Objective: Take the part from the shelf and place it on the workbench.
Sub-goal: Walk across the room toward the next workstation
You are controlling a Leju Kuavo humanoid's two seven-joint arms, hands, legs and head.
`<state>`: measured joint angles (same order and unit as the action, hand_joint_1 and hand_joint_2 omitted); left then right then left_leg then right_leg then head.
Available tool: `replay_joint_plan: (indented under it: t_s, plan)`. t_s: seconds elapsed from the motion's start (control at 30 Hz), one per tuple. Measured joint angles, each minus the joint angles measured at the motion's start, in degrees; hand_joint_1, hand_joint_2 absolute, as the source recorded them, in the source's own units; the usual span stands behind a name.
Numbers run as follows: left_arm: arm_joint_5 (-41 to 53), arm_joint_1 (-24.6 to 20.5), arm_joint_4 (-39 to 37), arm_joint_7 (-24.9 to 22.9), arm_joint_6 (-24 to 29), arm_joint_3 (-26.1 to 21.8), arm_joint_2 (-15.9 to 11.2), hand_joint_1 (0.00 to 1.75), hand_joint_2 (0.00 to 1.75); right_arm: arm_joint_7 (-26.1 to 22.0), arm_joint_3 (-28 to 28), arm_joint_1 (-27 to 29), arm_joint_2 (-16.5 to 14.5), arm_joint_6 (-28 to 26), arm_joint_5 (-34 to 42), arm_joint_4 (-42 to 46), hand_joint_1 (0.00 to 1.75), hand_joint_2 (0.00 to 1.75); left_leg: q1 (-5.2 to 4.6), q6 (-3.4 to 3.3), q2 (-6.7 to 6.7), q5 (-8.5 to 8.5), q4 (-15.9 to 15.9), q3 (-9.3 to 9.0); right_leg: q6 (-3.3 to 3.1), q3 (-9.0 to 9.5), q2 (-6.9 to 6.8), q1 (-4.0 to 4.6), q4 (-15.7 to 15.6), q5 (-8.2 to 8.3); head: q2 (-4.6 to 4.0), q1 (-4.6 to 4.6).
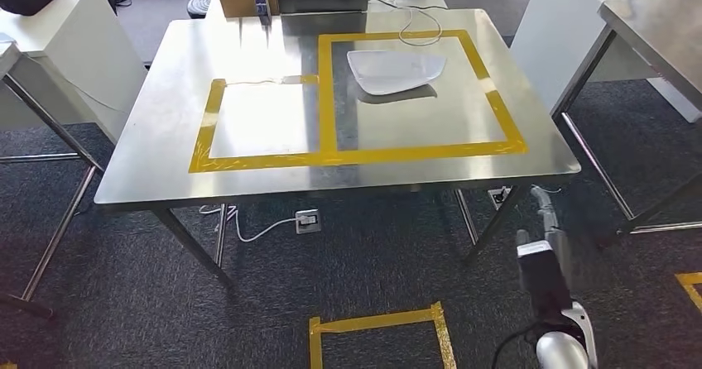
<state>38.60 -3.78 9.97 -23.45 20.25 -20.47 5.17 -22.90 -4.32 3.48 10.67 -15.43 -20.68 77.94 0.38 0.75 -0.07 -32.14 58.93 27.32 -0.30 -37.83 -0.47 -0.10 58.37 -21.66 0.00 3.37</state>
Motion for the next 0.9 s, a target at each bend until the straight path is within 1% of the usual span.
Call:
replay_joint_plan:
  t_s: [0.03, 0.07, 0.1, 0.13, 0.17, 0.2, 0.23, 0.27, 0.3, 0.33, 0.37, 0.4, 0.43, 0.47, 0.5, 0.53, 0.57, 0.6, 0.63, 0.67, 0.7, 0.73, 0.77, 0.8, 0.83, 0.87, 0.9]
  plan:
    - [0.2, -0.1, 0.0, 0.0, 0.0, 0.0, 0.0, 0.0, 0.0, 0.6, -0.7, -1.5, -0.5, 2.2, -0.3, -5.1, 0.0, 0.0, -0.11, -0.49, -0.06, 0.19, -0.5, 0.14, 0.39, 0.0, 0.02, 0.01, -0.2, 0.53, 0.0, 0.03]
    - [0.5, -0.2, 0.0, 0.0, 0.0, -0.1, 0.1, 0.0, 0.0, 1.4, -1.3, -3.2, -1.0, 4.0, -0.6, -10.8, 0.0, 0.0, -0.01, -0.95, 0.0, 0.68, -0.6, 0.68, 0.76, -0.08, 0.01, -0.01, -0.5, 1.03, 0.0, 0.05]
    - [0.7, -0.3, 0.0, 0.0, 0.0, -0.1, 0.2, 0.0, 0.0, 3.2, -1.8, -5.0, -1.9, 6.0, -0.6, -17.7, 0.0, 0.0, 0.03, -1.42, 0.11, 1.35, -0.6, 1.2, 1.13, -0.45, 0.04, -0.05, -0.4, 0.64, 0.0, 0.08]
    - [0.8, -0.5, 0.0, 0.0, 0.0, -0.1, 0.3, 0.0, 0.0, 5.9, -2.1, -6.6, -2.7, 8.1, -0.2, -24.4, 0.0, 0.0, 0.12, -1.91, 0.2, 2.18, -0.8, 1.91, 1.51, -1.12, 0.07, -0.19, 0.6, -0.9, 0.0, 0.08]
    - [0.9, -0.7, 0.1, 0.0, 0.0, -0.1, 0.4, 0.0, 0.0, 9.2, -2.3, -7.7, -3.6, 10.2, 0.3, -30.6, 0.0, 0.0, 0.22, -2.23, 0.19, 3.06, -0.9, 2.74, 1.81, -2.07, 0.09, -0.33, 2.9, -3.58, 0.0, 0.06]
    - [1.0, -0.8, 0.1, -0.1, 0.0, -0.2, 0.4, 0.0, 0.0, 12.7, -2.4, -8.3, -4.4, 12.0, 1.1, -36.0, 0.0, 0.0, 0.22, -2.43, 0.05, 3.87, -0.8, 3.57, 2.06, -3.17, 0.14, -0.46, 6.4, -7.01, 0.0, 0.06]
    - [1.0, -1.0, 0.1, -0.1, 0.0, -0.2, 0.5, 0.0, 0.0, 15.5, -2.4, -8.3, -5.1, 13.4, 1.9, -39.9, 0.0, 0.0, 0.19, -2.53, -0.09, 4.58, -0.8, 4.41, 2.24, -4.18, 0.17, -0.55, 10.4, -9.95, 0.0, 0.06]
    - [1.1, -1.0, 0.1, -0.1, 0.0, -0.2, 0.6, 0.0, 0.0, 18.1, -2.4, -8.2, -5.8, 14.2, 2.6, -43.3, 0.0, 0.0, 0.14, -2.5, -0.2, 5.27, -0.7, 5.3, 2.32, -4.81, 0.23, -0.57, 14.1, -11.63, 0.0, 0.05]
    - [1.3, -1.0, 0.1, -0.2, 0.0, -0.3, 0.7, 0.0, 0.0, 21.7, -2.3, -8.1, -6.5, 14.8, 3.4, -46.8, 0.0, 0.0, 0.09, -2.43, -0.19, 5.88, -0.5, 6.18, 2.33, -4.69, 0.28, -0.54, 16.4, -11.89, 0.0, 0.06]
    - [1.6, -1.1, 0.1, -0.3, 0.0, -0.3, 0.7, 0.0, 0.0, 26.1, -2.1, -8.0, -7.1, 15.2, 4.1, -49.7, 0.0, 0.0, 0.07, -2.34, -0.12, 6.39, -0.3, 7.03, 2.26, -3.65, 0.32, -0.52, 16.9, -11.05, 0.0, 0.06]
    - [1.9, -1.1, 0.1, -0.4, 0.0, -0.3, 0.8, 0.0, 0.0, 31.7, -1.8, -7.6, -7.6, 15.4, 5.0, -52.5, 0.0, 0.0, 0.05, -2.21, -0.09, 6.85, 0.0, 7.85, 2.07, -1.17, 0.33, -0.5, 15.1, -9.64, 0.0, 0.05]
    - [2.1, -1.2, 0.1, -0.5, 0.0, -0.3, 0.8, 0.0, 0.0, 37.1, -1.3, -7.0, -8.1, 15.2, 6.0, -54.9, 0.0, 0.0, 0.05, -2.04, -0.11, 7.22, 0.2, 8.42, 1.76, 2.27, 0.33, -0.45, 11.3, -8.69, 0.0, 0.05]
    - [2.1, -1.3, 0.2, -0.5, 0.0, -0.3, 0.9, 0.0, 0.0, 41.1, -0.8, -6.4, -8.5, 14.8, 7.3, -56.7, 0.0, 0.0, -0.01, -1.78, -0.15, 7.55, 0.5, 8.92, 1.36, 5.79, 0.32, -0.32, 6.6, -8.65, 0.0, 0.04]
    - [1.9, -1.4, 0.2, -0.5, 0.0, -0.4, 1.0, 0.0, 0.0, 43.6, 0.0, -5.9, -8.9, 14.5, 9.2, -58.3, 0.0, 0.0, -0.07, -1.41, -0.08, 7.95, 0.6, 9.24, 0.95, 8.51, 0.34, -0.13, 2.8, -8.81, 0.0, 0.09]
    - [1.5, -1.3, 0.2, -0.5, 0.0, -0.5, 1.0, 0.0, 0.0, 44.2, 1.1, -5.6, -9.4, 14.2, 11.3, -59.5, 0.0, 0.0, -0.07, -0.99, 0.08, 8.36, 0.6, 9.4, 0.54, 9.89, 0.38, 0.09, 0.6, -9.32, 0.0, 0.13]
    - [1.3, -1.3, 0.2, -0.5, 0.0, -0.7, 1.0, 0.0, 0.0, 43.7, 2.5, -5.4, -9.8, 14.3, 13.5, -60.5, 0.0, 0.0, -0.06, -0.55, 0.29, 8.81, 0.5, 9.5, 0.15, 10.15, 0.42, 0.32, -0.3, -9.48, 0.0, 0.16]
    - [1.2, -1.2, 0.2, -0.4, 0.0, -0.9, 1.0, 0.0, 0.0, 42.7, 4.1, -5.3, -10.3, 14.5, 15.2, -61.4, 0.0, 0.0, -0.02, -0.1, 0.5, 9.31, 0.3, 9.51, -0.26, 9.7, 0.45, 0.36, -0.3, -8.97, 0.0, 0.21]
    - [1.3, -1.1, 0.2, -0.3, 0.0, -1.0, 0.9, 0.0, 0.0, 41.4, 5.6, -5.2, -10.8, 14.7, 16.4, -62.2, 0.0, 0.0, 0.09, 0.27, 0.55, 9.27, 0.4, 9.68, -0.73, 9.27, 0.37, 0.3, -0.6, -8.46, 0.0, 0.2]
    - [1.7, -1.0, 0.2, -0.1, 0.0, -1.1, 0.9, 0.0, 0.0, 40.0, 6.9, -5.1, -11.3, 14.8, 17.0, -62.9, 0.0, 0.0, 0.13, 0.59, 0.52, 8.26, 1.1, 10.06, -1.22, 8.71, 0.31, 0.2, -0.8, -7.77, 0.0, 0.21]
    - [2.2, -0.8, 0.1, 0.0, 0.0, -1.1, 0.8, 0.0, 0.0, 38.7, 7.8, -5.0, -11.7, 14.7, 17.0, -63.4, 0.0, 0.0, 0.17, 0.88, 0.44, 6.12, 2.7, 10.62, -1.66, 8.0, 0.24, 0.06, -1.0, -6.99, 0.0, 0.25]
    - [2.7, -0.7, 0.1, 0.1, 0.0, -1.1, 0.8, 0.0, 0.0, 37.6, 8.5, -5.1, -12.2, 14.3, 16.9, -63.9, 0.0, 0.0, 0.25, 1.11, 0.35, 3.08, 5.4, 11.32, -1.96, 7.23, 0.19, 0.03, -1.0, -6.26, 0.0, 0.27]
    - [3.0, -0.6, 0.0, 0.2, 0.0, -1.1, 0.7, 0.0, 0.0, 36.8, 9.0, -5.1, -12.5, 13.8, 16.6, -64.2, 0.0, 0.0, 0.26, 1.34, 0.32, 0.02, 8.9, 12.0, -2.13, 6.34, 0.19, 0.07, -1.0, -5.54, 0.0, 0.31]
    - [3.2, -0.5, 0.0, 0.2, 0.0, -1.1, 0.7, 0.0, 0.0, 36.1, 9.4, -5.1, -12.9, 13.3, 16.2, -64.6, 0.0, 0.0, 0.27, 1.55, 0.3, -2.07, 12.3, 12.39, -2.16, 5.37, 0.13, 0.12, -0.9, -4.81, 0.0, 0.33]
    - [3.3, -0.5, 0.0, 0.2, 0.0, -1.1, 0.6, 0.0, 0.0, 35.5, 9.6, -5.1, -13.2, 12.9, 15.7, -64.9, 0.0, 0.0, 0.28, 1.68, 0.3, -2.73, 14.8, 12.27, -2.11, 4.36, 0.03, 0.15, -0.8, -4.1, 0.0, 0.33]
    - [3.5, -0.6, 0.0, 0.2, 0.0, -1.1, 0.6, 0.0, 0.0, 34.8, 9.8, -5.2, -13.4, 12.7, 15.3, -65.2, 0.0, 0.0, 0.28, 1.73, 0.3, -2.03, 15.6, 11.36, -2.03, 3.32, -0.06, 0.18, -0.7, -3.41, 0.0, 0.33]
    - [3.8, -0.7, 0.0, 0.1, 0.0, -1.1, 0.6, 0.0, 0.0, 34.2, 9.8, -5.3, -13.6, 12.5, 15.0, -65.5, 0.0, 0.0, 0.28, 1.69, 0.3, -0.49, 14.5, 9.49, -1.91, 2.36, -0.13, 0.18, -0.5, -2.72, 0.0, 0.33]
    - [4.1, -0.9, 0.0, 0.1, 0.0, -1.1, 0.6, 0.0, 0.0, 33.5, 9.8, -5.5, -13.9, 12.3, 14.7, -65.7, 0.0, 0.0, 0.28, 1.56, 0.29, 0.83, 11.4, 6.65, -1.74, 1.47, -0.15, 0.18, -0.3, -2.05, 0.0, 0.33]
